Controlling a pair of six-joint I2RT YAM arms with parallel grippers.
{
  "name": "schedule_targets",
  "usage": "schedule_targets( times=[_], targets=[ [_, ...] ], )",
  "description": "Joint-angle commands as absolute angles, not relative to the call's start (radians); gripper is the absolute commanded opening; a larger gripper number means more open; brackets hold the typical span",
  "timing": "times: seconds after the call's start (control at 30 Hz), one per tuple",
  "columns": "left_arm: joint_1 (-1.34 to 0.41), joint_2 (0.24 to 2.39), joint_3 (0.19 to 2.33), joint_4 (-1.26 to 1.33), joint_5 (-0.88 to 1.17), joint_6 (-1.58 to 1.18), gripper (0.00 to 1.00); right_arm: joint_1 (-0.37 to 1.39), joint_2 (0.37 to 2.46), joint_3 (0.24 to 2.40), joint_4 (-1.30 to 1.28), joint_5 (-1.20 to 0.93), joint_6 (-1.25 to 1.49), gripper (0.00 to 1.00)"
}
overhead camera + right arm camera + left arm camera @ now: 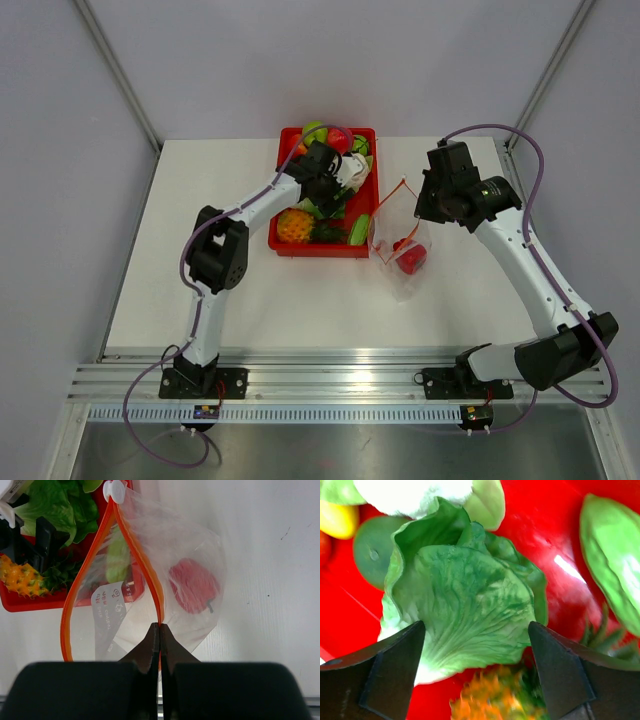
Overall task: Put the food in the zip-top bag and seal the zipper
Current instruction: Pick up the fake vegetable from the bin.
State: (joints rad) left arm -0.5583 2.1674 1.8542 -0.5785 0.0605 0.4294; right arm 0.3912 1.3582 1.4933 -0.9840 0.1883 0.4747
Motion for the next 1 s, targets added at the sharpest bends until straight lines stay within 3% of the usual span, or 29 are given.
schedule_targets(
  times=[0.0,0.1,0.37,0.5,0.67,0.97],
  targets=[
    [-0.568,2.209,1.917,-0.474,0.003,0.425,0.83,0.396,1.361,1.497,-0.95,0.172,0.466,0.0],
    [-0.574,2.22,1.914,-0.448,-0.066,0.425,0.72,0.396,1.359,1.491,-0.945,0.17,0.468,0.0],
    [-0.586,2.165,1.898,-0.4,-0.17,0.413,0.16,0.396,1.355,1.489,-0.943,0.172,0.471,0.0],
    [-0.594,2.097,1.896,-0.411,-0.225,0.404,0.0,0.396,1.347,1.485,-0.945,0.175,0.472,0.0],
    [-0.594,1.991,1.917,-0.445,-0.324,0.295,0.0,0.397,1.336,1.482,-0.943,0.172,0.472,0.0],
    [-0.581,1.76,1.922,-0.508,-0.232,0.126,0.0,0.396,1.344,1.465,-0.913,0.138,0.482,0.0]
  ],
)
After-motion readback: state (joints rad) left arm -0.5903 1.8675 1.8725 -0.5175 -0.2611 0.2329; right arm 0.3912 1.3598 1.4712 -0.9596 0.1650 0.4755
